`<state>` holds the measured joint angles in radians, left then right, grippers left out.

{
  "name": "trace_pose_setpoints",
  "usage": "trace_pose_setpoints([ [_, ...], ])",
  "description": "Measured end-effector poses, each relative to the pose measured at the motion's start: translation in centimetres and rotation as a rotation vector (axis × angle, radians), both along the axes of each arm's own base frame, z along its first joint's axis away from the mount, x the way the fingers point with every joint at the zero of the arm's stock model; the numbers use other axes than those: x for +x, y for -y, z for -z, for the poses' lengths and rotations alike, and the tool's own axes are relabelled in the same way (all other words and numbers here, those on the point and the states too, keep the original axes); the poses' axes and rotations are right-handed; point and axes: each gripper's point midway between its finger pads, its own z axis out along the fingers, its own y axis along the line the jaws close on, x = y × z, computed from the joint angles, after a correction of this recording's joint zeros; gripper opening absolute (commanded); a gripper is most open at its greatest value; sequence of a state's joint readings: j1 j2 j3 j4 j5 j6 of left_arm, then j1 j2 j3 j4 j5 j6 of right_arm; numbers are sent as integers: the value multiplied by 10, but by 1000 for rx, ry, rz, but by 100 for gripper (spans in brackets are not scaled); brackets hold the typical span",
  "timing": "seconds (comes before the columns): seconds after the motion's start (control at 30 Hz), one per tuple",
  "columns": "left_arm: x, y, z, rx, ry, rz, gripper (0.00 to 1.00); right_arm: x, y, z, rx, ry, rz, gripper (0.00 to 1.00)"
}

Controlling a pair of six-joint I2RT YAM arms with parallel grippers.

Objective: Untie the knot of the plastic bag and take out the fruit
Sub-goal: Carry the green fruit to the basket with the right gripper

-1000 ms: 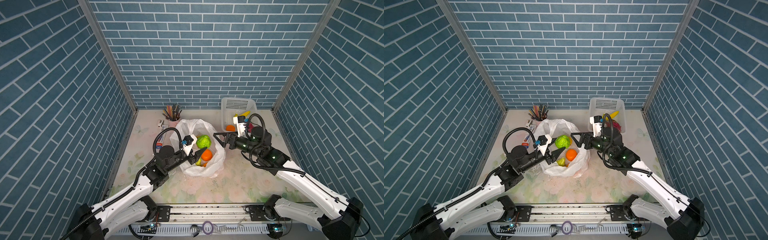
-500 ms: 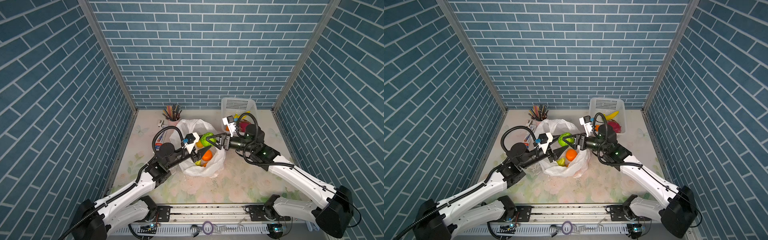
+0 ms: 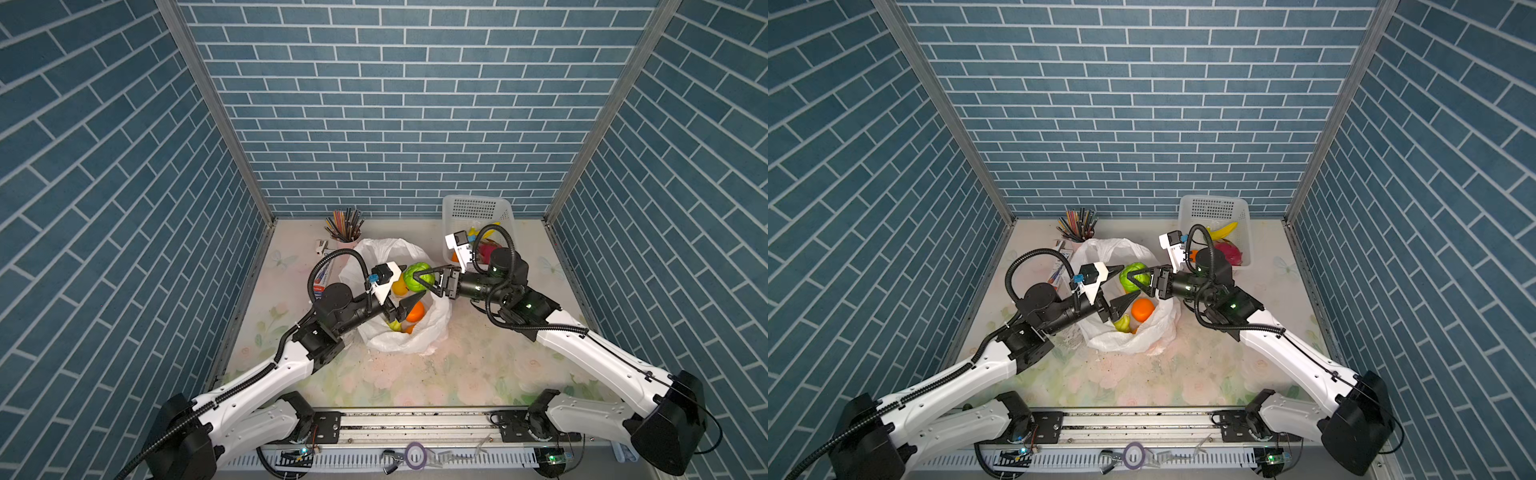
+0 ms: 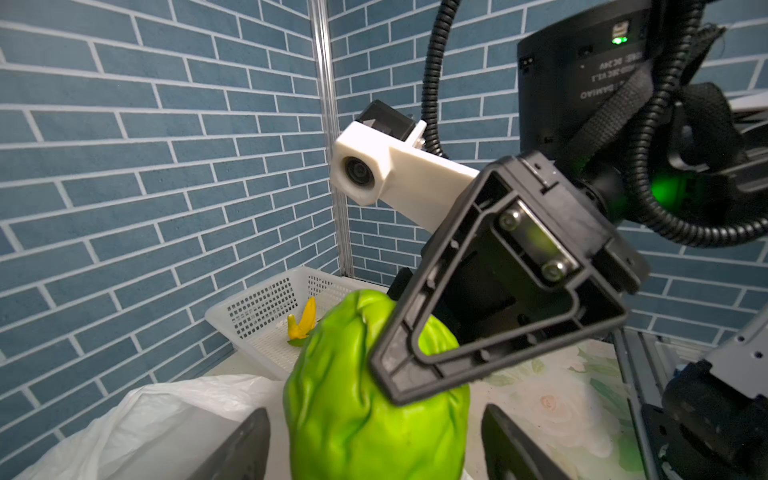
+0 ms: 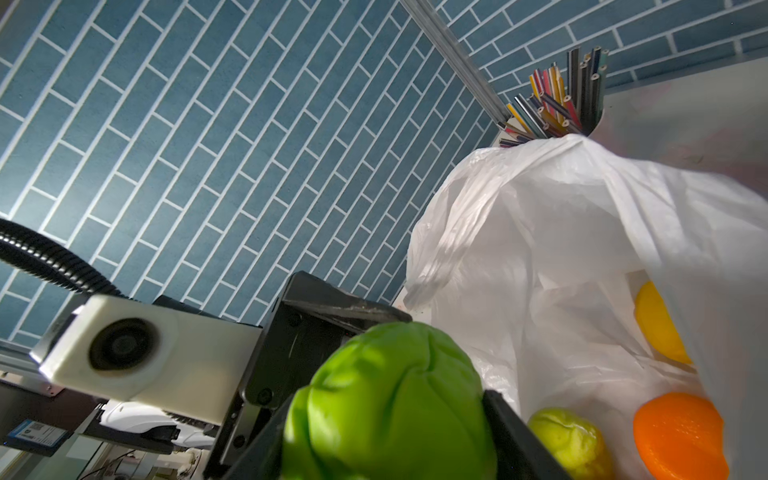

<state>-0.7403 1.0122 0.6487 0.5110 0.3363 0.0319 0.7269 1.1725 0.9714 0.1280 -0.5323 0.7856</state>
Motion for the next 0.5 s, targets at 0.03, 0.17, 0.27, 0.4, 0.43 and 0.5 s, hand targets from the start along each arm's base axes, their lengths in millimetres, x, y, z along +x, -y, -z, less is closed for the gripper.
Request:
trace_pose_setpoints([
  [0.03, 0, -1, -1, -1, 0, -3, 86, 4, 2, -2, -7, 11, 21, 54],
  [0.17, -1, -4, -3, -3, -2, -15, 87, 22, 10, -24, -28, 89, 125, 54],
  [0.27, 2, -6, -4, 1, -20, -37, 87, 40, 20, -46, -44, 168, 228, 54],
  [0.4, 8, -6, -16, 16, -56, -87, 87, 75, 38, -65, -93, 251, 384, 54],
  [0.43, 9, -6, -22, 15, -58, -93, 87, 86, 45, -66, -112, 262, 424, 54],
  [0.5, 9, -5, -30, 13, -61, -104, 87, 107, 60, -62, -148, 264, 498, 54],
])
